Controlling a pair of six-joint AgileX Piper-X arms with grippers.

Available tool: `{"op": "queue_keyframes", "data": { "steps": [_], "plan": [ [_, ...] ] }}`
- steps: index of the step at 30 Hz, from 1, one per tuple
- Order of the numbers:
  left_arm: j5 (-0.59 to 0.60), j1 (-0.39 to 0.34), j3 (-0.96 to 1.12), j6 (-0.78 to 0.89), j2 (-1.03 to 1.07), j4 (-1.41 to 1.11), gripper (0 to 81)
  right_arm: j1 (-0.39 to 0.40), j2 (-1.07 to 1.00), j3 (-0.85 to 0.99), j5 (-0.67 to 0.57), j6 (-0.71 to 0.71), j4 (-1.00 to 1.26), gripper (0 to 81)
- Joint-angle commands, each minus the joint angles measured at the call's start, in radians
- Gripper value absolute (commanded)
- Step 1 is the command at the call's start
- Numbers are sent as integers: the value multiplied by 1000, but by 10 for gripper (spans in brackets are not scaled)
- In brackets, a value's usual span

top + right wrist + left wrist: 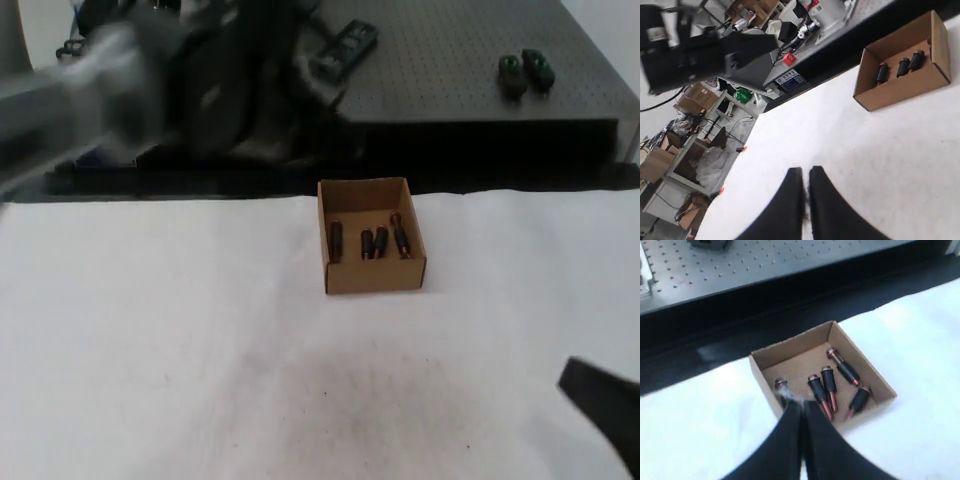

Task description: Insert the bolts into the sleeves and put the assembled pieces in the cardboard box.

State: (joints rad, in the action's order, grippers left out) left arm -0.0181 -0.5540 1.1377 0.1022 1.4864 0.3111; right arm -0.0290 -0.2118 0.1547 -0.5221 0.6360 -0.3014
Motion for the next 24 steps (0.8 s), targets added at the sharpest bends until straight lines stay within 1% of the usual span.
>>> {"op": "queue_keyframes", "data": {
  "steps": [1, 5, 8, 11, 15, 18, 20, 24],
  "plan": [
    [-24, 2, -121, -11, -103, -29, 6, -4, -57, -6, -35, 38, 29, 45],
    [-25, 2, -329, -38, -349, -29, 6, -4, -235, -8, -146, 186, 40, 45],
    [-25, 2, -456, -59, -510, -45, 6, -4, -373, -8, -246, 232, 101, 45],
    [-25, 2, -590, -41, -686, -110, 6, -4, -515, -8, -344, 275, 238, 45],
    [-37, 2, -730, -27, -902, -94, 6, -4, -640, -8, -444, 359, 457, 45],
    [-63, 2, -805, 4, -1056, -50, 6, -4, -668, -8, -469, 374, 559, 45],
    [-105, 2, -836, 46, -1135, 14, 6, -4, -664, -8, -469, 374, 590, 45],
    [-182, 2, -850, 107, -1258, 203, 6, -4, -623, -11, -469, 322, 617, 45]
  ]
}}
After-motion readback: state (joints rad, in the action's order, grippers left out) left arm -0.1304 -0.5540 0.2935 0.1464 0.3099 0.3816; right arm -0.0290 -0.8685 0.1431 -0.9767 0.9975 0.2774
